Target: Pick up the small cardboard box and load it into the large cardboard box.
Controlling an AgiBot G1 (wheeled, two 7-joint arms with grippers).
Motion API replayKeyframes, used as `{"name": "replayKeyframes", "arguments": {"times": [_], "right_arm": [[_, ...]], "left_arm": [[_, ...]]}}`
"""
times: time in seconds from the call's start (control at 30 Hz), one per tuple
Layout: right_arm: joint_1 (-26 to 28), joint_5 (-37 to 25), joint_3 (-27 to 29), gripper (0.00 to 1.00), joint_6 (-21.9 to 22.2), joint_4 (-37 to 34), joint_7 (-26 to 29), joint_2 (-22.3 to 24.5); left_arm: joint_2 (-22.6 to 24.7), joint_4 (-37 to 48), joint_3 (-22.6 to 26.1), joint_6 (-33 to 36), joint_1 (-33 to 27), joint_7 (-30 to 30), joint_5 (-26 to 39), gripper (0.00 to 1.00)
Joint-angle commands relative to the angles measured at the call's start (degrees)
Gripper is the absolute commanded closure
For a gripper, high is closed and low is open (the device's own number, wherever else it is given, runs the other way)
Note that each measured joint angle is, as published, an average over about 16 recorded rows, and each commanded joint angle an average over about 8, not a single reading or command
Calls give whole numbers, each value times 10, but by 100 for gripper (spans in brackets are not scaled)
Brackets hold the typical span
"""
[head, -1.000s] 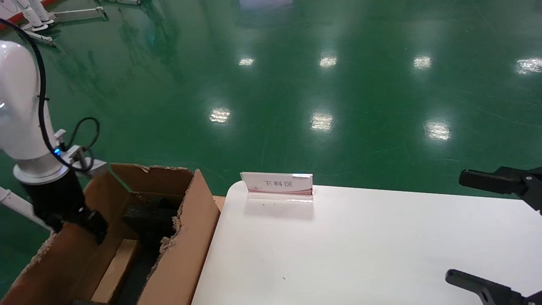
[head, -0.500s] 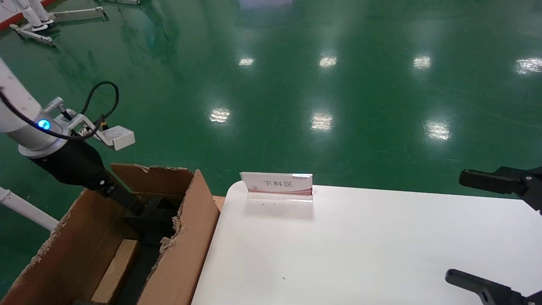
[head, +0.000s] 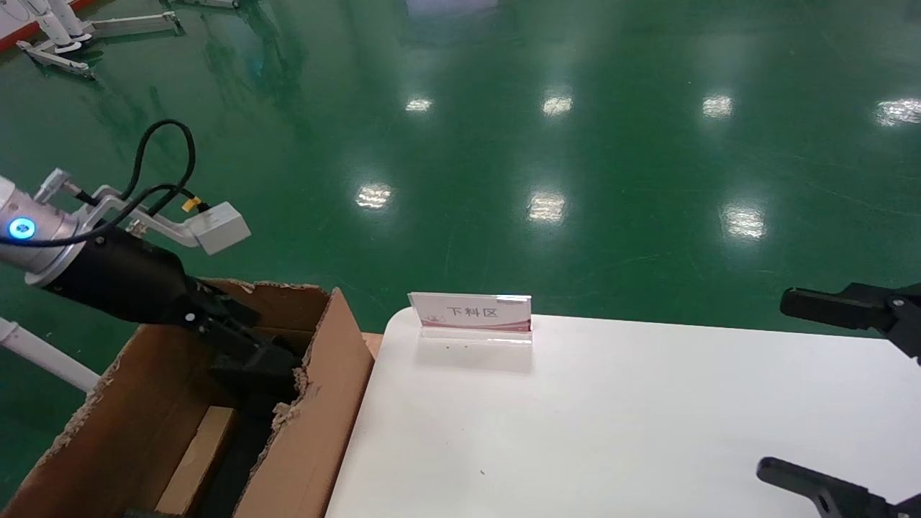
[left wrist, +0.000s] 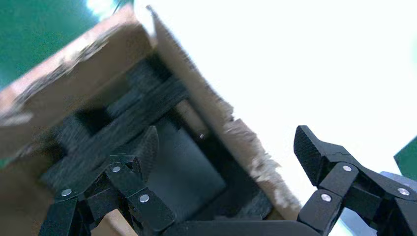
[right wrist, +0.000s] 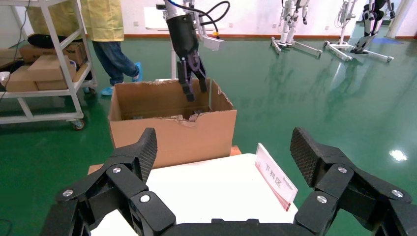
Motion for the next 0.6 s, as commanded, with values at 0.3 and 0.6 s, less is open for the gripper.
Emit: {"name": "replayKeyframes", "arguments": {"times": [0.3, 0.6], "right_arm": [[0, 0, 0, 0, 0, 0, 0, 0], [0, 0, 0, 0, 0, 0, 0, 0]], "left_arm": [[-13, -16, -27, 3, 12, 32, -14, 0], [-8, -27, -67, 4, 39, 37, -14, 0]]}}
